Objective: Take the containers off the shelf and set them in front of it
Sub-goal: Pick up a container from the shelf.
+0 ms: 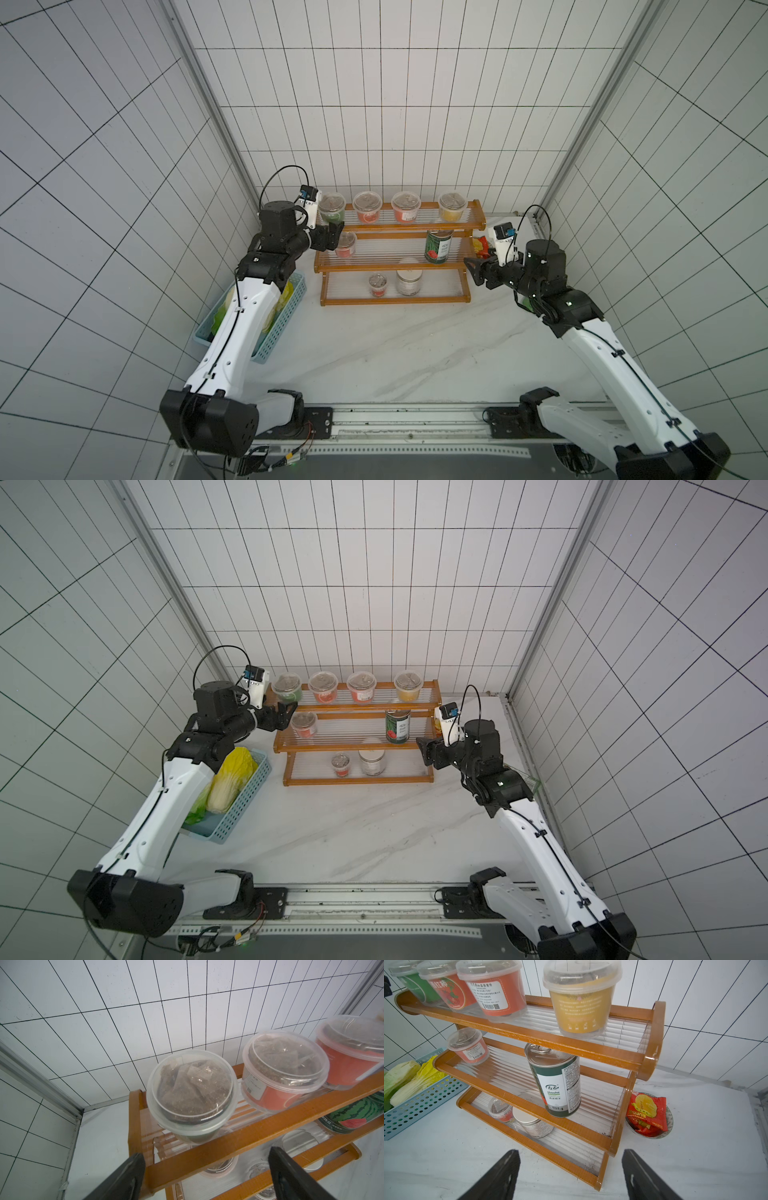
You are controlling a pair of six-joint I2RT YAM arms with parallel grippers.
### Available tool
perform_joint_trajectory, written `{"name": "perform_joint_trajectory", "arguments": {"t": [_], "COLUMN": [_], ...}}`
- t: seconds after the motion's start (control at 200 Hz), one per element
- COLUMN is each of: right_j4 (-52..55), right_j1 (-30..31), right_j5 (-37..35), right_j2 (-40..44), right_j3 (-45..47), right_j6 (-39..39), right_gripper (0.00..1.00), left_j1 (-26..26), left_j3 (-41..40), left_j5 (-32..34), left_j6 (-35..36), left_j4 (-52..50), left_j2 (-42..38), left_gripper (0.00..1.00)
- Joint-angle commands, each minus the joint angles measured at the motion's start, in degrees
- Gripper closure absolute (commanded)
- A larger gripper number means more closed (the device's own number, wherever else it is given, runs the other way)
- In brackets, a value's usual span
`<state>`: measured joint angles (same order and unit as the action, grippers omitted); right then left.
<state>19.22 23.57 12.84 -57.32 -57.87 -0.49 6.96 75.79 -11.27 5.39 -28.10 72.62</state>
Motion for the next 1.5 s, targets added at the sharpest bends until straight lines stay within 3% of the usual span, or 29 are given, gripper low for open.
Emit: {"name": "perform_joint_trajectory", "arguments": {"t": [0.0, 1.174, 1.494], "right_j4": [0.69, 0.45, 0.38], "right_j1": [-0.67, -0.98, -0.98], "right_j5": [0.06, -0.27, -0.38], "right_j2": [0.55, 0.25, -0.04], "right_j3": [-1.56, -1.11, -1.20], "right_j6": [-0.21, 0.14, 0.23], "right_gripper": [0.19, 0.16, 0.15], "left_j1": [-0.25, -1.60, -1.52], "left_j3": [-0.57, 11.18, 11.93], "left_j5": [-1.13, -4.57, -4.67], "left_j6": [-1.40, -0.55, -0.82], "left_j4": [6.88, 2.52, 2.83], "left_j2": [1.28, 12.87, 13.99], "left_gripper": [0.09, 0.09, 0.13]}}
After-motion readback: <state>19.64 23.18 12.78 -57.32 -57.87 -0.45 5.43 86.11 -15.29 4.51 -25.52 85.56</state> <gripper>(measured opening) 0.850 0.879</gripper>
